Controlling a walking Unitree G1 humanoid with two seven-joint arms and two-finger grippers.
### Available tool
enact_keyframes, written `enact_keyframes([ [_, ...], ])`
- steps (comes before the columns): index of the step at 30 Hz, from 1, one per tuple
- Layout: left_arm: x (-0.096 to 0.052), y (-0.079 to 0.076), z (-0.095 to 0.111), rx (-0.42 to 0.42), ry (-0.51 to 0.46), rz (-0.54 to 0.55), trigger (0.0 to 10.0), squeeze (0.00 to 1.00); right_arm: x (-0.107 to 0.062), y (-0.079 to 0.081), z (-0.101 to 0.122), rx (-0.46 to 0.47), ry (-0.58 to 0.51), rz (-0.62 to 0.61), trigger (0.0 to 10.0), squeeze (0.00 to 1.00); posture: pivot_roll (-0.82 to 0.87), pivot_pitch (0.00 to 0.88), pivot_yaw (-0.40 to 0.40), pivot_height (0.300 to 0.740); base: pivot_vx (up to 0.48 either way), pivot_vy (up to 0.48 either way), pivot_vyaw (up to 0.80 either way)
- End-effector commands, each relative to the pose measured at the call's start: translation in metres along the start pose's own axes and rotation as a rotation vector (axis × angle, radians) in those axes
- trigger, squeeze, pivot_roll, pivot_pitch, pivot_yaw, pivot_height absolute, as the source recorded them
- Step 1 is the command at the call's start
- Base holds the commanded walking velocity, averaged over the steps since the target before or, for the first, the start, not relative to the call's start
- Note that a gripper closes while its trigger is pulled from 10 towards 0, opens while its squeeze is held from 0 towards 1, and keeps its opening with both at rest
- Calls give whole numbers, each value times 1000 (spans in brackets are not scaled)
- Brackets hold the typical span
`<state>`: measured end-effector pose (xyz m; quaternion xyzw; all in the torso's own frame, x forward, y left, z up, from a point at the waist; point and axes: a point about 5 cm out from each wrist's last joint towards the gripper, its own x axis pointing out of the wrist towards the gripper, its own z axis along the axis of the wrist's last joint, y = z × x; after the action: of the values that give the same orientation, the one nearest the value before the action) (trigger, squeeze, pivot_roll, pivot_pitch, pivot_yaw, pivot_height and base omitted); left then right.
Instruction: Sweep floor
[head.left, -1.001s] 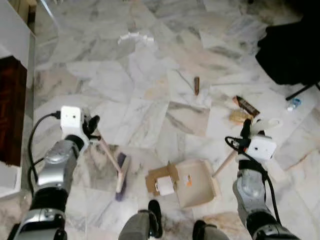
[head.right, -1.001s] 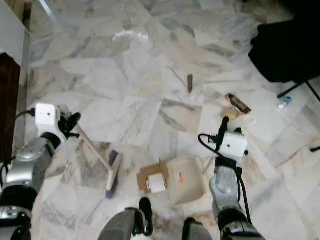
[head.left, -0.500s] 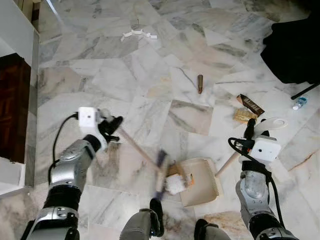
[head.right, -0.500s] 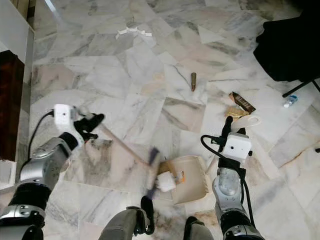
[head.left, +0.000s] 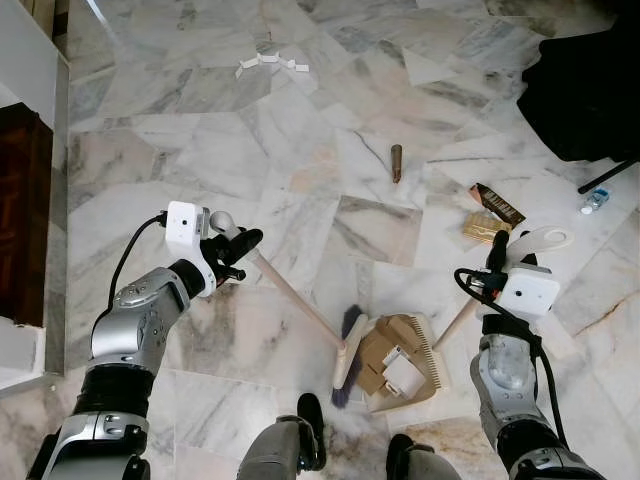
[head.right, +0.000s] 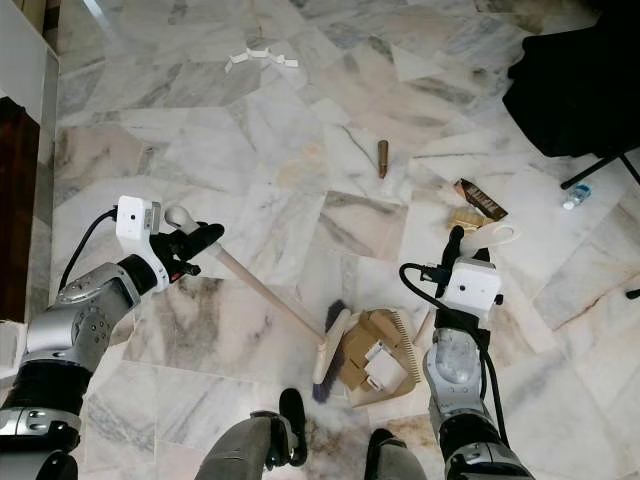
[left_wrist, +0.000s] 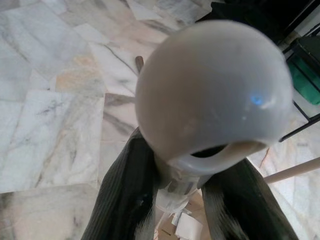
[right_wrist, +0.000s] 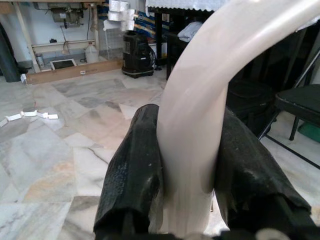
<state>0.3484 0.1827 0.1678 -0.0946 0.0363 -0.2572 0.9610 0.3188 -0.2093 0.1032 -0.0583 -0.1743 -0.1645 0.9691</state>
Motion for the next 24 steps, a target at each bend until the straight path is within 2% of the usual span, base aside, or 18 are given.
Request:
enact_keyframes([
  [1, -2, -4, 1, -49, -10, -39, 10000, 0, -12, 2, -15, 8, 99, -10, 10000, 0, 198, 277, 123, 740, 0, 0, 0],
  [6, -3, -12, 5, -31, -21, -83, 10000, 0, -3, 8, -10, 91, 102, -55, 10000, 0, 191, 209, 113, 740, 0, 0, 0],
  [12, 0, -11, 10, -28, -55, -63, 10000, 0, 5, 19, -3, 137, 95, -43, 10000, 0, 190, 124, 102, 740, 0, 0, 0],
  [17, 1, -7, 17, 20, -87, -22, 10000, 0, 8, 21, -1, 157, 91, -43, 10000, 0, 187, 72, 93, 740, 0, 0, 0],
  [20, 3, -5, 24, 33, -115, 0, 10000, 0, 11, 20, 0, 164, 94, -46, 10000, 0, 188, 46, 86, 740, 0, 0, 0],
  [21, 5, -4, 35, 62, -154, 13, 10000, 0, 14, 16, 1, 182, 92, -69, 10000, 0, 182, 5, 79, 740, 0, 0, 0],
  [24, 5, -2, 50, 106, -203, 32, 10000, 0, 19, 13, 3, 181, 88, -78, 10000, 0, 175, 0, 77, 740, 0, 0, 0],
])
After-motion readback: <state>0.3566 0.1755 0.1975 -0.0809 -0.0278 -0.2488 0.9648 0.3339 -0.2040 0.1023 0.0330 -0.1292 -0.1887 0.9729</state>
